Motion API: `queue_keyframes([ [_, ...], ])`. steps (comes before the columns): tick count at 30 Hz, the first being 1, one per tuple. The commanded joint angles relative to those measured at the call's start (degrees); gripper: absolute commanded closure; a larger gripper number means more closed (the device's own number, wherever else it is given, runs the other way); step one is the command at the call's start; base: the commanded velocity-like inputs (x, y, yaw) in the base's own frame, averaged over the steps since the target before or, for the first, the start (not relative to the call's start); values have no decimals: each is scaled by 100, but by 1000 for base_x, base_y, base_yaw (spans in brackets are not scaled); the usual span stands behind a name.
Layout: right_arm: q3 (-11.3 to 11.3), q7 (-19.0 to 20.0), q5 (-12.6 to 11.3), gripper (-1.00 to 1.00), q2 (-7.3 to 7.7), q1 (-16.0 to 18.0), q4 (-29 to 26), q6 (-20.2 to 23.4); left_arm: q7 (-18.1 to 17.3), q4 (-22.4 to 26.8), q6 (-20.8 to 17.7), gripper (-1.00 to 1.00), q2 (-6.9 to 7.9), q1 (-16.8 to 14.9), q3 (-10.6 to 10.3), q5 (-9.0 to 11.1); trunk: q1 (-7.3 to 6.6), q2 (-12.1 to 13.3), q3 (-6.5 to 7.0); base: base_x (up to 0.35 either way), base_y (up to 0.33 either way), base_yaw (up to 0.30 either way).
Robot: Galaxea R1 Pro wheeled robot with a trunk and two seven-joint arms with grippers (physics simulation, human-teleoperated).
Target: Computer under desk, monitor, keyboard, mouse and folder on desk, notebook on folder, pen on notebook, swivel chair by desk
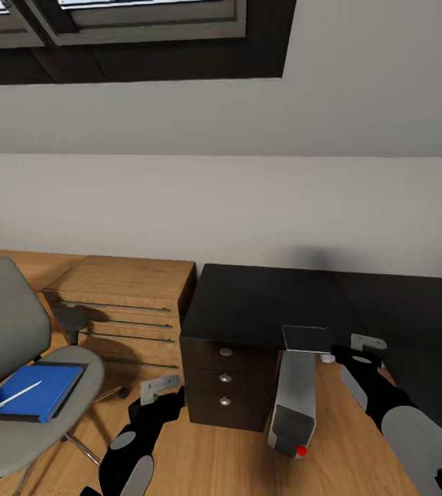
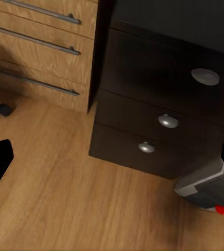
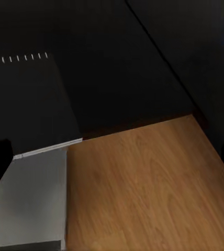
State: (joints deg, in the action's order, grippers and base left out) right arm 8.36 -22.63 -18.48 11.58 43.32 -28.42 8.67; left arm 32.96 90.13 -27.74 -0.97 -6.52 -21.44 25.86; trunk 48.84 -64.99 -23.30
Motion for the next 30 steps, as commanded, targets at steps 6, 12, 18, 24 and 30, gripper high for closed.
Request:
queue_keyframes([
  [6, 44, -53, 145, -100, -87, 1, -10, 40, 53, -1, -12, -100, 0, -7, -9, 44, 0, -4, -7, 0, 0, 279],
  [12, 43, -70, 383, -100, -257, -5, -5, 39, 53, -16, -12, -100, 0, -7, -9, 43, 0, -4, -7, 0, 0, 279],
  [18, 43, -127, 551, -100, -366, -10, 0, 27, 55, -22, -12, -100, 0, -7, -9, 42, 0, -4, -9, 0, 0, 262],
  [24, 43, -154, 585, -100, -405, -15, -3, 20, 60, -58, -6, -100, 0, -7, -9, 40, 0, -4, -13, 0, 0, 100],
  [30, 46, -153, 597, -100, -423, -19, -7, -99, 61, -71, -3, -100, -1, -7, -9, 35, 0, -4, -14, 0, 0, 21],
])
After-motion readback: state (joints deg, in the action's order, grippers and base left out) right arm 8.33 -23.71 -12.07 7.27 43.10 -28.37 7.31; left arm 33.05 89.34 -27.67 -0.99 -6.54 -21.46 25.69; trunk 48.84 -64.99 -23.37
